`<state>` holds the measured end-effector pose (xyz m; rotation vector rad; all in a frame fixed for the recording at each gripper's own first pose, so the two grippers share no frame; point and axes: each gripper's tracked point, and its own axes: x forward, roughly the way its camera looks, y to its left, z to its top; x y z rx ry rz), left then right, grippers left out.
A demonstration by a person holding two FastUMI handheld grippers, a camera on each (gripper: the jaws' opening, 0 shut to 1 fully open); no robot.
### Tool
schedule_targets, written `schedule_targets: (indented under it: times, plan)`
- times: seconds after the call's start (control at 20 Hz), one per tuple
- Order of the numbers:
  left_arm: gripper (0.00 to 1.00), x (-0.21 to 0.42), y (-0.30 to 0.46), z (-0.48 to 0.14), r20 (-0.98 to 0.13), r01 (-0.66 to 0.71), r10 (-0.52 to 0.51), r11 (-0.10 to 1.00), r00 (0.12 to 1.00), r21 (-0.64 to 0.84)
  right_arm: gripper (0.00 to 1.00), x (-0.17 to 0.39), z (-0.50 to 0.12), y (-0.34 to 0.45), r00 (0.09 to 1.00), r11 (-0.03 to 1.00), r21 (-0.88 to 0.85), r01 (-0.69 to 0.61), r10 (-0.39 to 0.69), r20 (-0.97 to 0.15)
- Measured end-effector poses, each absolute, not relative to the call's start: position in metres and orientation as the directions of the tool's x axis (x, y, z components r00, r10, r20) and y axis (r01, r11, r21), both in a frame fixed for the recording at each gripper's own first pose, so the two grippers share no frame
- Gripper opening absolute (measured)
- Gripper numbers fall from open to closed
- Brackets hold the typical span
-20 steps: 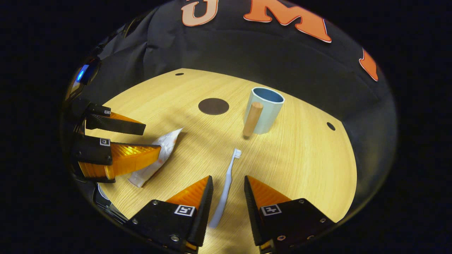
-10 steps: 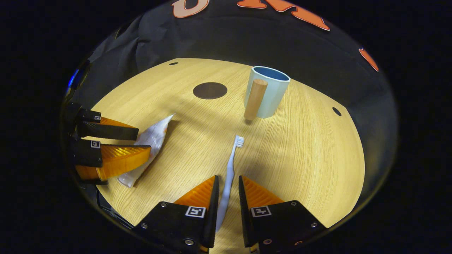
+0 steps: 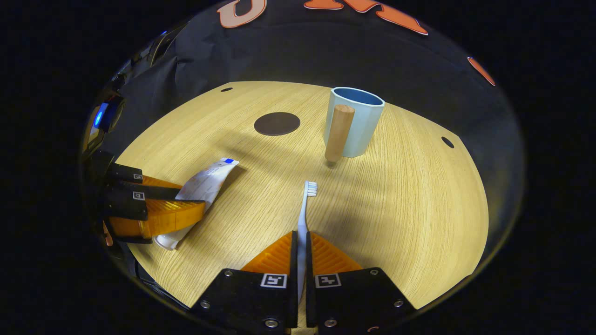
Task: Put the toothbrush and toothpaste on the desktop into the cup, then pick up the cup and place it on the coaster on the desktop.
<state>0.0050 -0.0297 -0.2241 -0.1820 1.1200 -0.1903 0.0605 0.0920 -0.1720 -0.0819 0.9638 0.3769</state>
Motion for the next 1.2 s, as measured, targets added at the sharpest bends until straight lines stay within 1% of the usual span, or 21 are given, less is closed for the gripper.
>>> schedule_targets:
  times: [0.05,0.1,0.2,0.35,0.5,0.6,0.75,1.1,1.2]
  plan:
    - [0.33,0.009,-0.030,-0.222,-0.873,0.057,-0.244,0.968,0.422,-0.243,0.07,0.063,-0.171,0.092,0.515,0.935,0.102,-0.340,0.276,-0.812]
    - [0.25,0.011,-0.034,-0.221,-0.866,0.069,-0.255,0.966,0.429,-0.250,0.05,0.063,-0.170,0.093,0.524,0.940,0.101,-0.327,0.269,-0.808]
    - [0.18,0.009,-0.037,-0.220,-0.860,0.077,-0.269,0.962,0.433,-0.262,0.04,0.069,-0.163,0.095,0.554,0.941,0.086,-0.327,0.264,-0.789]
    - [0.18,0.009,-0.037,-0.217,-0.851,0.074,-0.268,0.962,0.452,-0.264,0.03,0.070,-0.154,0.097,0.577,0.937,0.091,-0.339,0.283,-0.767]
    - [0.18,0.010,-0.036,-0.209,-0.830,0.087,-0.289,0.955,0.476,-0.282,0.04,0.071,-0.137,0.094,0.606,0.935,0.080,-0.345,0.287,-0.742]
    - [0.18,0.011,-0.029,-0.202,-0.821,0.079,-0.274,0.959,0.501,-0.272,0.04,0.076,-0.128,0.094,0.652,0.941,0.073,-0.329,0.283,-0.704]
    - [0.18,0.010,-0.022,-0.190,-0.800,0.079,-0.252,0.965,0.544,-0.249,0.03,0.081,-0.118,0.093,0.694,0.941,0.102,-0.322,0.308,-0.650]
    - [0.18,0.011,-0.018,-0.169,-0.758,0.088,-0.239,0.968,0.607,-0.235,0.04,0.096,-0.087,0.088,0.797,0.947,0.155,-0.282,0.321,-0.511]
    - [0.17,0.015,-0.015,-0.159,-0.739,0.090,-0.224,0.972,0.635,-0.217,0.03,0.097,-0.077,0.089,0.814,0.933,0.206,-0.296,0.359,-0.458]
